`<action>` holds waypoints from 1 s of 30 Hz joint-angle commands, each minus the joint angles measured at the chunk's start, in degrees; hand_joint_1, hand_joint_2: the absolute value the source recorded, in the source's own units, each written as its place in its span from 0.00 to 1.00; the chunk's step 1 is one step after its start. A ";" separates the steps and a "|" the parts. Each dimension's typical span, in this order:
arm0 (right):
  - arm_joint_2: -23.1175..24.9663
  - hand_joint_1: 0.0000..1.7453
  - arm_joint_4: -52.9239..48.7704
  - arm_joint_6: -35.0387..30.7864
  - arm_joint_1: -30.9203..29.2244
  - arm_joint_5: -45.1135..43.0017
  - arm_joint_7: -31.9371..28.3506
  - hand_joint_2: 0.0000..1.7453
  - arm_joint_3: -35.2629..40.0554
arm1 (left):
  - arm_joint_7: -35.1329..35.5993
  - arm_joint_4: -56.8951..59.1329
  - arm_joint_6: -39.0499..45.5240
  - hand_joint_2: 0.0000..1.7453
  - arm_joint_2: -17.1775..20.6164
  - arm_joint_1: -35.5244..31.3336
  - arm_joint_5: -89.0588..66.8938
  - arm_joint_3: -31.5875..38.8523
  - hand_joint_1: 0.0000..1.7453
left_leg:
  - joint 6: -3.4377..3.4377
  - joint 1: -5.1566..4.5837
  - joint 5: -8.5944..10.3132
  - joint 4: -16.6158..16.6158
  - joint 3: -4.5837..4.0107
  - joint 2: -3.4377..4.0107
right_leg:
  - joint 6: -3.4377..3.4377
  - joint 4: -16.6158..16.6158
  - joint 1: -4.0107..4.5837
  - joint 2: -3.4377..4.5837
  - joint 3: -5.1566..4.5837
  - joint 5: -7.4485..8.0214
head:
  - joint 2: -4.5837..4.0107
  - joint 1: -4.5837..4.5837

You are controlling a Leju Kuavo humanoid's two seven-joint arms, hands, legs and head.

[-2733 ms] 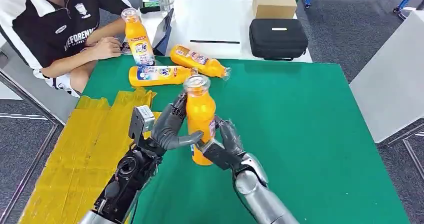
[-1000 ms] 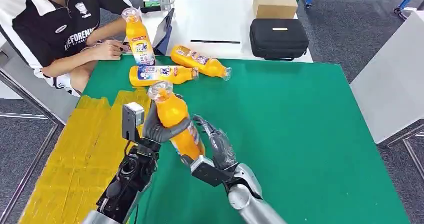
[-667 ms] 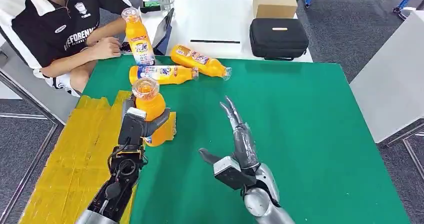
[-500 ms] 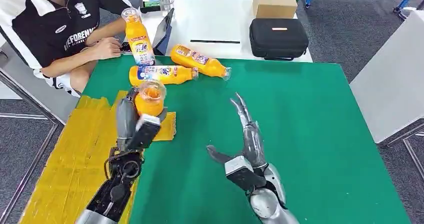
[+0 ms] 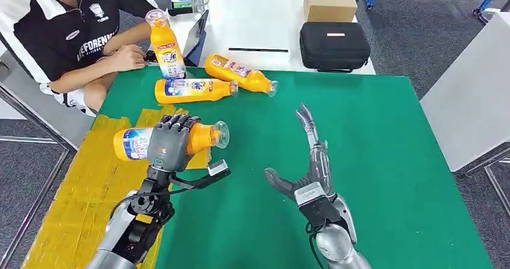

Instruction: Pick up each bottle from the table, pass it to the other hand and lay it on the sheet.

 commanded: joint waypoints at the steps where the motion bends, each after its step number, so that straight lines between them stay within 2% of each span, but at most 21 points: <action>1: -1.38 0.00 0.33 -0.14 -2.23 -1.07 0.91 1.00 0.36 | 5.28 14.04 0.05 1.00 4.26 -5.38 0.21 -10.17 1.00 | -0.23 0.09 -0.16 -0.03 0.39 -0.04 | -0.08 -0.05 0.09 -0.13 0.42 -0.16 | 0.00 0.02; 11: -0.87 0.00 0.26 1.65 -1.87 -0.38 1.38 1.00 -0.43 | 4.81 19.12 0.05 1.00 3.22 -6.41 -0.06 -9.02 1.00 | -0.24 0.11 -0.19 0.03 0.34 0.00 | -0.09 -0.02 0.11 -0.04 0.37 -0.15 | 0.00 0.00; 12: -0.87 0.00 0.26 1.65 -1.87 -0.38 1.38 1.00 -0.43 | 4.81 19.12 0.05 1.00 3.22 -6.41 -0.06 -9.02 1.00 | -0.07 0.00 -0.01 -0.03 0.05 -0.05 | -0.02 -0.04 0.01 -0.04 0.07 -0.02 | 0.00 0.02; 13: -0.51 0.00 0.37 1.65 -1.83 -0.05 1.34 1.00 -0.58 | 4.34 20.98 0.05 1.00 2.76 -6.53 -0.06 -8.30 1.00 | -0.30 0.12 -0.22 0.02 0.45 -0.07 | -0.12 -0.01 0.13 -0.15 0.49 -0.22 | 0.00 0.00; 16: -0.41 0.00 0.38 1.97 -1.67 0.31 1.46 1.00 -0.55 | 3.65 20.90 0.05 1.00 2.20 -6.19 -0.01 -6.83 1.00 | -0.17 0.06 -0.11 -0.02 0.22 -0.01 | -0.06 -0.05 0.07 -0.03 0.24 -0.08 | 0.00 0.00; 17: -0.41 0.00 0.38 1.97 -1.67 0.31 1.46 1.00 -0.55 | 3.65 20.90 0.05 1.00 2.20 -6.19 -0.01 -6.83 0.64 | -0.22 0.07 -0.15 -0.02 0.32 -0.01 | -0.08 -0.03 0.08 -0.06 0.34 -0.14 | 0.00 0.00; 18: -0.24 0.00 0.40 2.34 -1.50 0.59 1.63 1.00 -0.53 | 4.29 17.06 0.05 1.00 2.32 -4.53 -0.06 -5.73 0.00 | -0.13 0.04 -0.07 -0.02 0.14 -0.02 | -0.04 -0.04 0.05 -0.04 0.16 -0.06 | 0.00 0.00; 25: 0.11 0.00 1.61 3.05 -1.64 0.63 1.95 1.00 -0.15 | 3.10 16.83 0.05 1.00 0.87 -3.85 -0.06 -0.75 0.00 | -0.26 0.13 -0.25 0.04 0.42 0.04 | -0.09 -0.02 0.13 -0.03 0.45 -0.20 | 0.00 0.00; 26: 0.12 0.00 1.80 3.11 -1.64 0.62 1.98 1.00 -0.12 | 3.42 16.92 0.05 1.00 1.04 -3.84 -0.06 -0.74 0.00 | -0.13 0.05 -0.09 -0.02 0.16 0.02 | -0.05 -0.05 0.06 0.00 0.18 -0.06 | 0.00 0.02; 30: 0.14 0.00 2.01 3.18 -1.62 0.61 2.00 1.00 -0.07 | 3.62 17.16 0.05 1.00 1.10 -3.74 -0.06 -0.80 0.00 | -0.31 0.16 -0.27 0.03 0.49 0.04 | -0.12 -0.03 0.16 -0.04 0.52 -0.23 | 0.00 0.00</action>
